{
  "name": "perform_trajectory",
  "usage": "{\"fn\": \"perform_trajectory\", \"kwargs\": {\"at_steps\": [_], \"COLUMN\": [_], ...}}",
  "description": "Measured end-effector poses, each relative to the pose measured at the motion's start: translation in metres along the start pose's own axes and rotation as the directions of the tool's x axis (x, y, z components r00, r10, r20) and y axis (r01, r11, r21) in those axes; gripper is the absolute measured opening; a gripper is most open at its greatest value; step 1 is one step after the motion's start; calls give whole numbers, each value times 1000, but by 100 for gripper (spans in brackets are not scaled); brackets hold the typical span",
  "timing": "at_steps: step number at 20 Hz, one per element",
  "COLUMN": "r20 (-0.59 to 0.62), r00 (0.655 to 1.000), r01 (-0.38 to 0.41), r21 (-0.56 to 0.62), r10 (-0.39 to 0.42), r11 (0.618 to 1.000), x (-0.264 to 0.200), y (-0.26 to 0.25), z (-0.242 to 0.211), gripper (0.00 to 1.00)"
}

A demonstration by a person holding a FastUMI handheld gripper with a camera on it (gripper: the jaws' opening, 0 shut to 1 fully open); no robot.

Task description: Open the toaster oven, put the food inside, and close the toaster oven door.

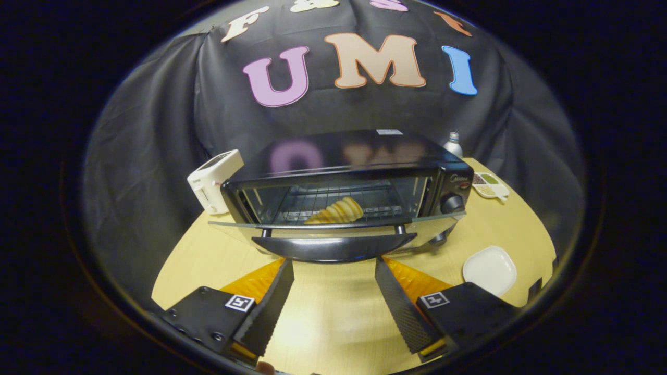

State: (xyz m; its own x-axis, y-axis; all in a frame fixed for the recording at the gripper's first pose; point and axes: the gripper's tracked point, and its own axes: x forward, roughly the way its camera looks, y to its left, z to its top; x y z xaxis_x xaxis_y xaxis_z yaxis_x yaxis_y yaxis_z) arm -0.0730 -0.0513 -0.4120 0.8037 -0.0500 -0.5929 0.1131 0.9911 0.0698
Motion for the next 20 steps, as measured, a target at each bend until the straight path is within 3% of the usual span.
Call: {"fn": "perform_trajectory", "kwargs": {"at_steps": [13, 20], "r20": [83, 269], "r00": [997, 963], "r01": [3, -13], "r21": [4, -40], "r10": [-3, 23], "r11": [1000, 999], "x": [2, -37], "y": [-7, 1], "z": [50, 148], "gripper": [99, 99]}}
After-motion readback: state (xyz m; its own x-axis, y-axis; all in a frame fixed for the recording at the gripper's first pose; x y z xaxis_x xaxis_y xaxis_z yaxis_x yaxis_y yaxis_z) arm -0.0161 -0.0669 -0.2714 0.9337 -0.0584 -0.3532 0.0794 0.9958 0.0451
